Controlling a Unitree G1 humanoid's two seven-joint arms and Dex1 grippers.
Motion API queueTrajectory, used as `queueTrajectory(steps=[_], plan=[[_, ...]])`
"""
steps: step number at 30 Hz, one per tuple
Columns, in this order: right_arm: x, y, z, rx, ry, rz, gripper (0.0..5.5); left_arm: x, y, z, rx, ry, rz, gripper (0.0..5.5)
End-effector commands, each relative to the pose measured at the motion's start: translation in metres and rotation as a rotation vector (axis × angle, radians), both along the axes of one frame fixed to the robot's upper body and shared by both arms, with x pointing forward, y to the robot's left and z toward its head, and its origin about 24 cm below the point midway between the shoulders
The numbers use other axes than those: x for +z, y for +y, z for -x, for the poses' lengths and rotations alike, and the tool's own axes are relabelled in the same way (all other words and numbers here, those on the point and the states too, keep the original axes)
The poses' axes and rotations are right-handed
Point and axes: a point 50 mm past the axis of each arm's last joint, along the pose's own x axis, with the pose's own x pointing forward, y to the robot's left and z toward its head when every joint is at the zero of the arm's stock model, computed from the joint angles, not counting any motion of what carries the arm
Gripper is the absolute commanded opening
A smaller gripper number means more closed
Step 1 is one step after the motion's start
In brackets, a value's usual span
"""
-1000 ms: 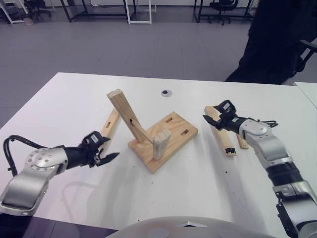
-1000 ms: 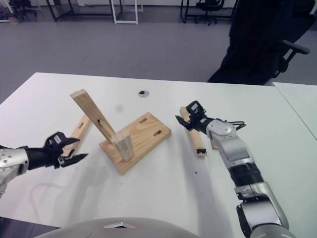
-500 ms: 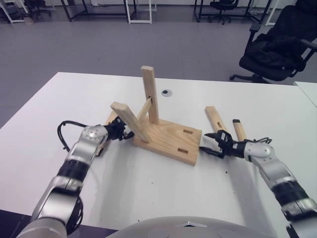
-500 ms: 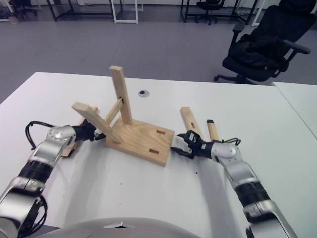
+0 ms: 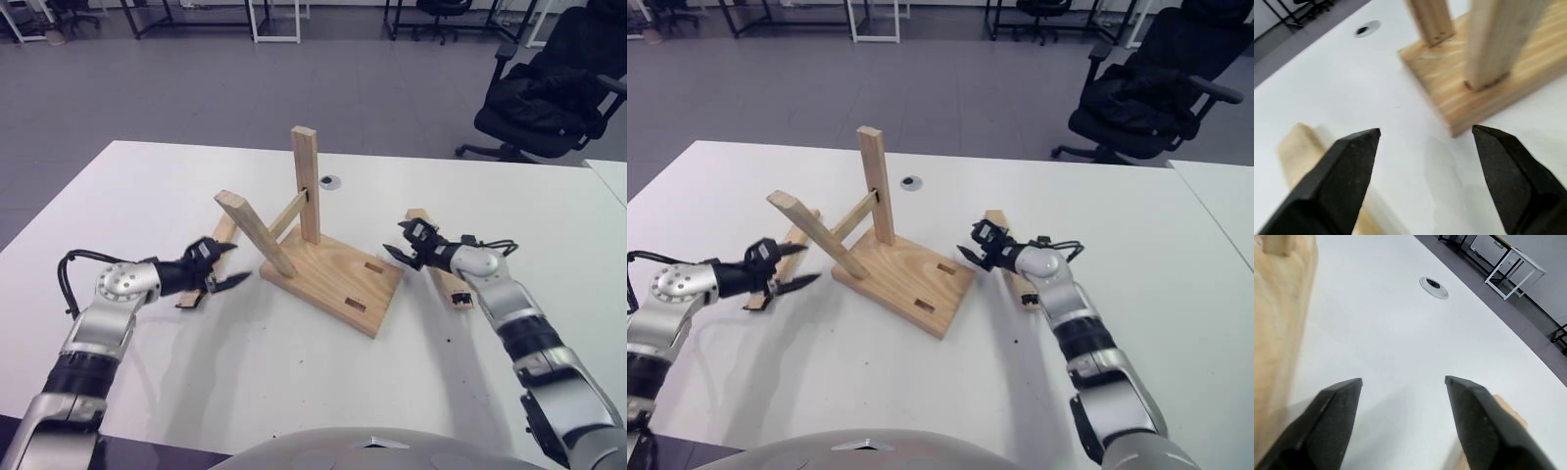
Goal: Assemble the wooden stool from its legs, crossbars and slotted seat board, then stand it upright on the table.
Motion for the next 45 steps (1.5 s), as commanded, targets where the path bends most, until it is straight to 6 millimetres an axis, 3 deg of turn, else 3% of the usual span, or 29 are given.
queueTrajectory(steps=[1, 5, 9, 11, 15, 19, 22, 26, 36, 43, 45], plan=[[-0.011, 0.004, 0.008, 0.153, 0.103, -0.019, 3.19, -0.028, -0.011, 0.005, 0.007, 0.081, -0.128, 3.49], [-0.014, 0.012, 0.032, 0.282, 0.197, -0.162, 3.19, -0.049, -0.039, -0.032, 0.119, -0.006, -0.087, 3.49], [-0.012, 0.016, 0.06, 0.286, 0.206, -0.232, 3.19, -0.046, -0.06, -0.065, 0.176, -0.091, -0.025, 3.49], [-0.009, 0.017, 0.069, 0.243, 0.187, -0.251, 3.19, -0.046, -0.064, -0.071, 0.186, -0.106, 0.0, 3.49], [0.003, 0.004, 0.062, 0.014, 0.059, -0.23, 3.19, -0.044, -0.057, -0.067, 0.184, -0.124, 0.002, 3.49], [0.032, -0.031, 0.053, -0.324, -0.096, -0.406, 3.19, -0.029, -0.035, -0.055, 0.241, -0.159, 0.004, 3.49], [0.028, -0.058, 0.057, -0.517, -0.089, -0.483, 3.19, -0.018, -0.033, -0.045, 0.286, -0.172, 0.086, 3.49], [0.009, -0.084, 0.069, -0.725, -0.03, -0.509, 3.19, -0.002, -0.035, -0.034, 0.339, -0.168, 0.233, 3.49], [-0.032, -0.087, 0.093, -0.897, 0.191, -0.562, 3.19, 0.006, -0.038, -0.024, 0.353, -0.155, 0.234, 3.49], [-0.039, -0.091, 0.098, -0.956, 0.221, -0.552, 3.19, 0.006, -0.044, -0.02, 0.337, -0.143, 0.224, 3.49], [-0.04, -0.091, 0.098, -0.965, 0.226, -0.551, 2.8, 0.006, -0.045, -0.02, 0.335, -0.142, 0.223, 3.49]])
